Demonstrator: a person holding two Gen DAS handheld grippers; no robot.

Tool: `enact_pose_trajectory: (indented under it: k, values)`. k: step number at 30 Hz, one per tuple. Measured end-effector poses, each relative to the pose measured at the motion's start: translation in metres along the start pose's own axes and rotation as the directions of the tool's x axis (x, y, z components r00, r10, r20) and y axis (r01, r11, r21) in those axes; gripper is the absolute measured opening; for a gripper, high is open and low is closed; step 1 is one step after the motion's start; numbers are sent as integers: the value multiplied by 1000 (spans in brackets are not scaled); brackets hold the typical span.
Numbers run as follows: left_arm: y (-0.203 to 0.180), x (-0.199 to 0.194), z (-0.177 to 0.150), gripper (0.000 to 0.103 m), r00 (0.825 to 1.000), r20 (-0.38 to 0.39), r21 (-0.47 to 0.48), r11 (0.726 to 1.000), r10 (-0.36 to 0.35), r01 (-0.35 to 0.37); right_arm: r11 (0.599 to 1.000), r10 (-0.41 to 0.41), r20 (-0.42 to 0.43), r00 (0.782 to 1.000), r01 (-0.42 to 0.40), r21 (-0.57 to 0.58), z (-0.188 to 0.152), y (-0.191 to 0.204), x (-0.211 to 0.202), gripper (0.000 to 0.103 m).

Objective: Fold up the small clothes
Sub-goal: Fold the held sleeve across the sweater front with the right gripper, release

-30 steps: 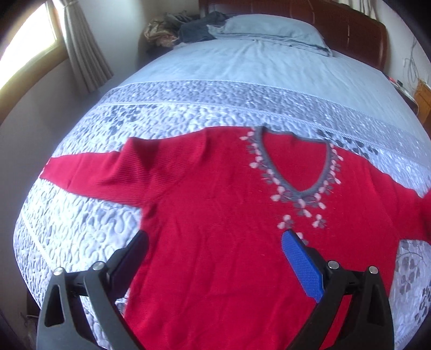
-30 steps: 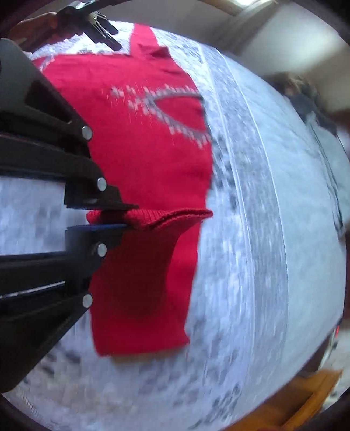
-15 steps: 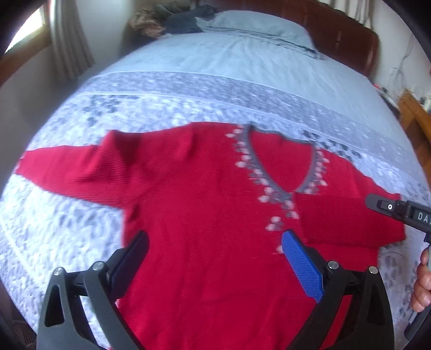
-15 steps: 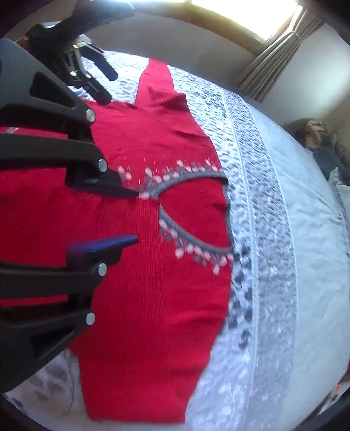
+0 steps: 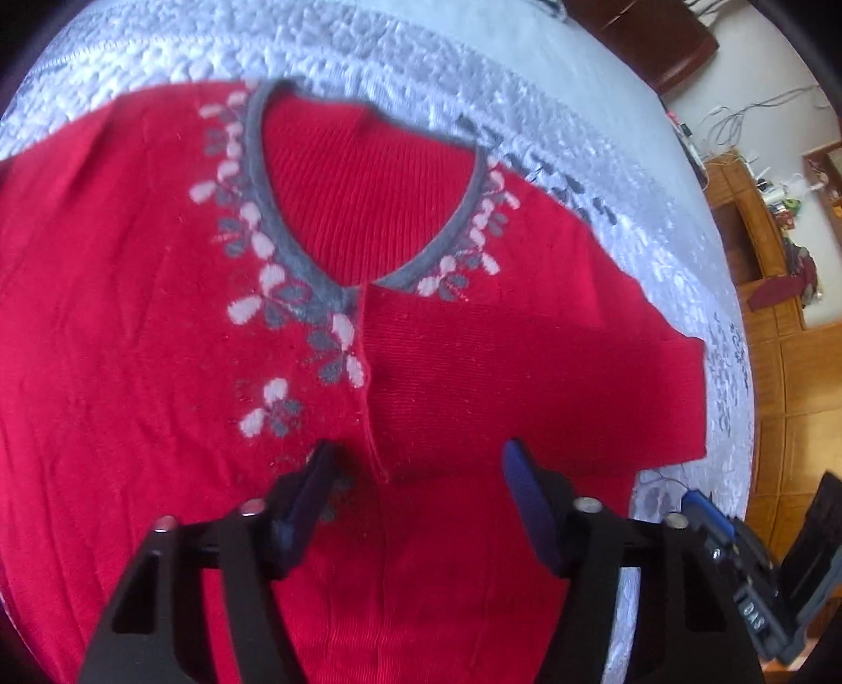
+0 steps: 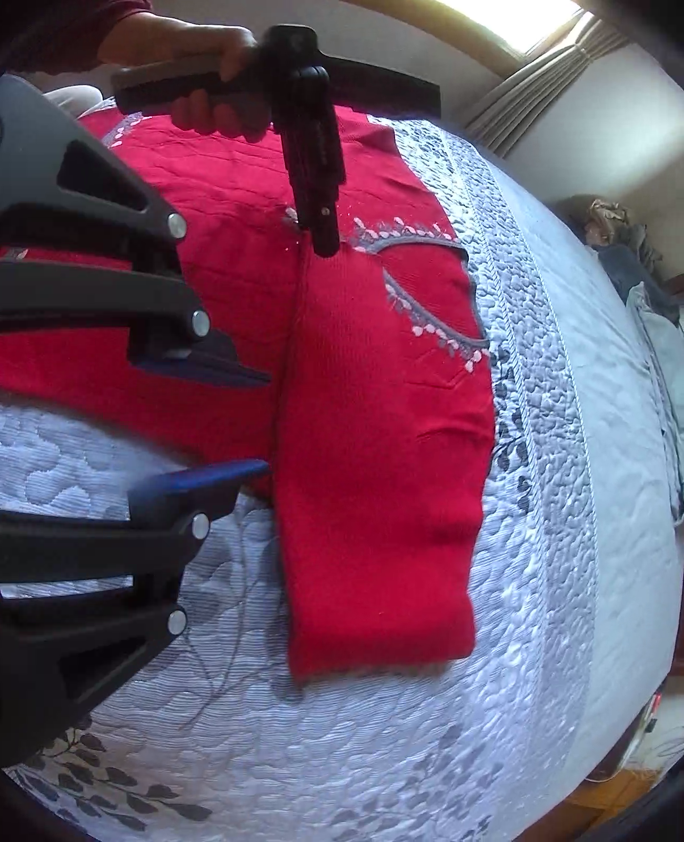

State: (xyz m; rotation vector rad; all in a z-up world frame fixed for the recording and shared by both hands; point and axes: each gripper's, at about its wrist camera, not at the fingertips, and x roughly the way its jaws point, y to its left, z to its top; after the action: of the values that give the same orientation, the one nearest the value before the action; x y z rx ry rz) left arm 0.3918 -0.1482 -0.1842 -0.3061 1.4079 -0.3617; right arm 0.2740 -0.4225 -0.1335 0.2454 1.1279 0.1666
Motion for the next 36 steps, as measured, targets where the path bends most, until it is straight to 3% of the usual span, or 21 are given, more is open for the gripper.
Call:
enact_pose_trajectory:
  k: [4,6,11,14,17,19,21,25,28,36]
  values:
    - [-3,5,2,29,1000,-1,17,1000,11,-11,1000,-6,6,1000,6,18,-5,-7,3,29]
    - [-3,2,2,4,1000,12,12,1000,20,-20,1000,-1,6,1000,1,31,-5,-10,3,29]
    - [6,-31,5,4,994,108,-9,1000,-25,27,999,-14,14,1000,14,48,-3,-14,-1,29]
    - [17,-71,15,4,977,212,-18,999,-27,32,997,-13,32,999,10,76,2,-20,-8,29]
    - [35,-105,29,4,954,301,-17,1000,19,-15,995,-9,46,999,5,99,8,-26,-14,29]
    - [58,-125,38,4,932,349,-27,995,97,-93,994,-9,49,999,4,110,13,-28,-15,29]
    - [79,-128,45,4,927,347,-46,990,142,-134,991,11,36,999,-16,130,18,-30,-10,32]
    - [120,-113,48,4,935,298,-104,980,194,-170,975,19,-13,1000,-15,223,31,-40,15,40]
    - [132,-96,45,4,941,273,-118,978,199,-172,963,10,-56,998,6,270,42,-49,36,41]
    - [137,-67,43,5,926,246,-106,958,286,-267,965,-87,-143,986,119,233,42,-51,69,37]
